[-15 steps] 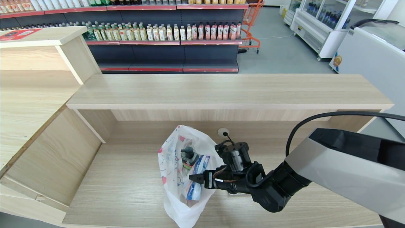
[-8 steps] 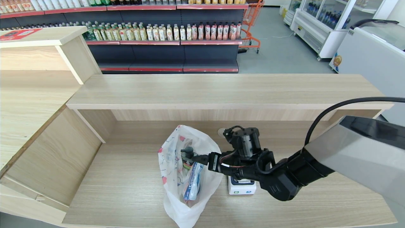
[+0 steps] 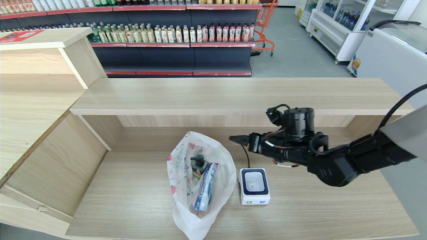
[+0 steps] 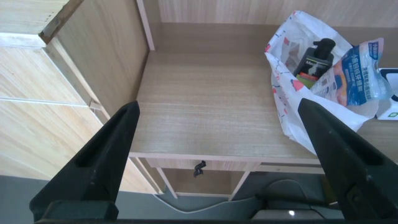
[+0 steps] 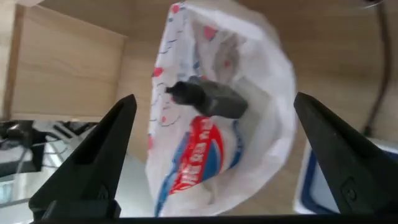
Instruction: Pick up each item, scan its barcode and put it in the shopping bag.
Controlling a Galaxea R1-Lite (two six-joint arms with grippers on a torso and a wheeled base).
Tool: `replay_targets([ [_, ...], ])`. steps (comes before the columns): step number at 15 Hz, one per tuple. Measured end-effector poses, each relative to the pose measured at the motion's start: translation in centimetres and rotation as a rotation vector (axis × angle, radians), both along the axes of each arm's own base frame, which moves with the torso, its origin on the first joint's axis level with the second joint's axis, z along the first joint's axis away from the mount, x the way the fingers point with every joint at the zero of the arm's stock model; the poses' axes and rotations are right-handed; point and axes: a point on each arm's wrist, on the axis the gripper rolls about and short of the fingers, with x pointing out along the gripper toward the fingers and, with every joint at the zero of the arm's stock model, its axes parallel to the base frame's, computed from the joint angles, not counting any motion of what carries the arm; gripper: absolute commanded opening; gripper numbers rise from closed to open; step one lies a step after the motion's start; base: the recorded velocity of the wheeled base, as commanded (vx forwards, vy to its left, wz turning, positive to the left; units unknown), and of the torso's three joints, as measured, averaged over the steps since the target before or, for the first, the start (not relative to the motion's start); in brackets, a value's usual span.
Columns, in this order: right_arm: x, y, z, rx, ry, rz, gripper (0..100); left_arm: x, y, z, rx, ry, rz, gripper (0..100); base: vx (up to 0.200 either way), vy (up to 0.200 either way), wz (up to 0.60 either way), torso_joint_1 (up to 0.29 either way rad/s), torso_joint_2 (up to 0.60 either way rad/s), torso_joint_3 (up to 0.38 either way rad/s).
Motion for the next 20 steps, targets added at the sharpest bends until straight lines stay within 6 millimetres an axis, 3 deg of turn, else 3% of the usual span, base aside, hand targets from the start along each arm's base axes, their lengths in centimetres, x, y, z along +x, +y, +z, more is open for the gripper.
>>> replay_targets([
  [2,-0.3,-4.0,1.3,-0.125,-0.099,-0.048,100,0.0,0.0,0.0,0.000,0.000,0.000,100,0.000,0.000,0.00,0.000,0.00,0.000],
  [4,-1.9,-7.9,2.4,-0.239,-0.171,-0.097,100,0.0,0.0,0.0,0.000,0.000,0.000,100,0.000,0.000,0.00,0.000,0.00,0.000],
  [6,-5.0,-12.2,2.8,-0.344,-0.201,-0.166,100,0.0,0.0,0.0,0.000,0.000,0.000,100,0.000,0.000,0.00,0.000,0.00,0.000],
  [9,-11.0,-16.4,2.9,-0.421,-0.210,-0.270,100,0.0,0.0,0.0,0.000,0.000,0.000,100,0.000,0.000,0.00,0.000,0.00,0.000],
  [11,-15.8,-17.8,2.1,-0.444,-0.207,-0.326,100,0.0,0.0,0.0,0.000,0.000,0.000,100,0.000,0.000,0.00,0.000,0.00,0.000],
  [15,-25.6,-18.3,-0.1,-0.493,-0.232,-0.402,100,0.0,0.0,0.0,0.000,0.000,0.000,100,0.000,0.000,0.00,0.000,0.00,0.000],
  [18,-31.4,-18.3,-2.6,-0.521,-0.275,-0.471,100,0.0,0.0,0.0,0.000,0.000,0.000,100,0.000,0.000,0.00,0.000,0.00,0.000],
  [20,-33.9,-18.3,-4.3,-0.524,-0.344,-0.504,100,0.0,0.0,0.0,0.000,0.000,0.000,100,0.000,0.000,0.00,0.000,0.00,0.000],
])
